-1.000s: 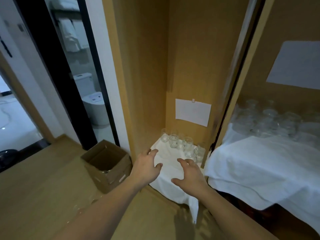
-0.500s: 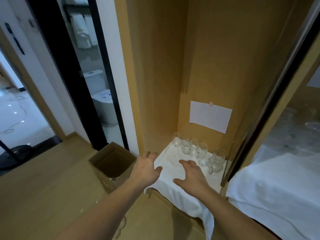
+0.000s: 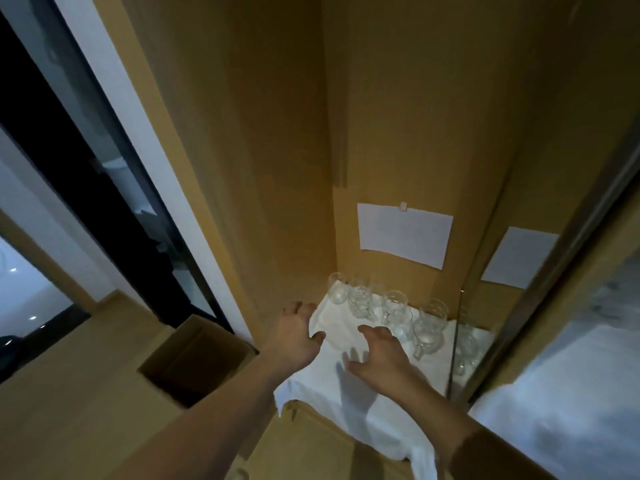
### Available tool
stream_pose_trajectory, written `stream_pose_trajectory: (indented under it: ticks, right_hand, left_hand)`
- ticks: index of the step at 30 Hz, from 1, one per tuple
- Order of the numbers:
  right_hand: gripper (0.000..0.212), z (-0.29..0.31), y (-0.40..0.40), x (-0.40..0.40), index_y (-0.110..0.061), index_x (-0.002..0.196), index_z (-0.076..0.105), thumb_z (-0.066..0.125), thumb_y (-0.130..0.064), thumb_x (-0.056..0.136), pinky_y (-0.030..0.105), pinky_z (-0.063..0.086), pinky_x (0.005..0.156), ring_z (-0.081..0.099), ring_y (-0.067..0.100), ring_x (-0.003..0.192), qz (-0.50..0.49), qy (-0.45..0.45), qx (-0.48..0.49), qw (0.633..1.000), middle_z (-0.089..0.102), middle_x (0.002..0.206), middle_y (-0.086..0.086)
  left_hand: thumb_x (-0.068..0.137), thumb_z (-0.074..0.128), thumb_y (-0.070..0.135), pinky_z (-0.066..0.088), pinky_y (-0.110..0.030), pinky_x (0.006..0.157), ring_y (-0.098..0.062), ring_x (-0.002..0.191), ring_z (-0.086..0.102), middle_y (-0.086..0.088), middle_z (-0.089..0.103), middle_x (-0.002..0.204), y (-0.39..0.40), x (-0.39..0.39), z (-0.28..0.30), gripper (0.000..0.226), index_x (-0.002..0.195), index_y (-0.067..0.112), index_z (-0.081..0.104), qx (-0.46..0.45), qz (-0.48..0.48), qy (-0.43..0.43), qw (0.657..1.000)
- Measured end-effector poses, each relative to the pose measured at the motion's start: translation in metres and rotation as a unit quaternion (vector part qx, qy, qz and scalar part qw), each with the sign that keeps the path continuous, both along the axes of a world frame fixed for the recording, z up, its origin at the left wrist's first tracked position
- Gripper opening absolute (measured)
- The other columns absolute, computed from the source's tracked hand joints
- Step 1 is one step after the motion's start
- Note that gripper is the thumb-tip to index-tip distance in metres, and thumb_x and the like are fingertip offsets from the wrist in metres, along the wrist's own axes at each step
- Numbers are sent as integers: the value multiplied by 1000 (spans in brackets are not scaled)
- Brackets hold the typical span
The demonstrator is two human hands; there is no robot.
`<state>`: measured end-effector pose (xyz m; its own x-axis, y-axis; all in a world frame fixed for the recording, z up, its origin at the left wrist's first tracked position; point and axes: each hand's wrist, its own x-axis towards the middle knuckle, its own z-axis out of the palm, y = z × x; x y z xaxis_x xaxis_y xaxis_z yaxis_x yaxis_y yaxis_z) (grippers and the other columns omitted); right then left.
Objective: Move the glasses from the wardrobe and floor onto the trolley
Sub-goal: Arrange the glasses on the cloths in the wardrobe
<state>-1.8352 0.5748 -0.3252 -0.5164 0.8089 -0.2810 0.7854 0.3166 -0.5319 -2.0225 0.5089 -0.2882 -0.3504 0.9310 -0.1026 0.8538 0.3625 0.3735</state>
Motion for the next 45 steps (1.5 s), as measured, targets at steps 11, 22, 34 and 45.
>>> stream_pose_trajectory:
  ticks: [11,22,34,45]
  right_hand:
    - [77,-45,47,-5,-21,154,35,68,-48,90,28,35,111,47,23,133,-69,-51,-53,995,44,148,7]
    - [76,-104,92,-22,-25,153,33,65,-53,91,29,35,109,43,23,135,-262,-76,-147,951,41,148,6]
    - [73,-179,140,-20,-22,148,41,73,-48,88,27,39,101,53,23,127,-435,-48,-235,868,50,142,8]
    - [67,-292,218,7,-23,140,52,78,-45,83,34,49,97,59,24,122,-617,63,-255,742,59,138,10]
  left_hand:
    - [93,63,41,40,-39,111,-30,139,42,-9,44,153,97,-10,-60,69,153,18,40,-44,-77,-64,994]
    - [92,68,38,37,-31,112,-27,138,45,-8,48,150,202,-32,-128,68,151,16,44,-107,-158,-142,971]
    - [93,65,45,26,-33,116,-25,145,32,-5,37,157,284,-18,-224,73,155,21,34,-175,-175,-180,952]
    - [79,82,35,36,-32,108,-18,138,39,-3,40,151,351,19,-323,91,155,29,33,-147,-170,-226,948]
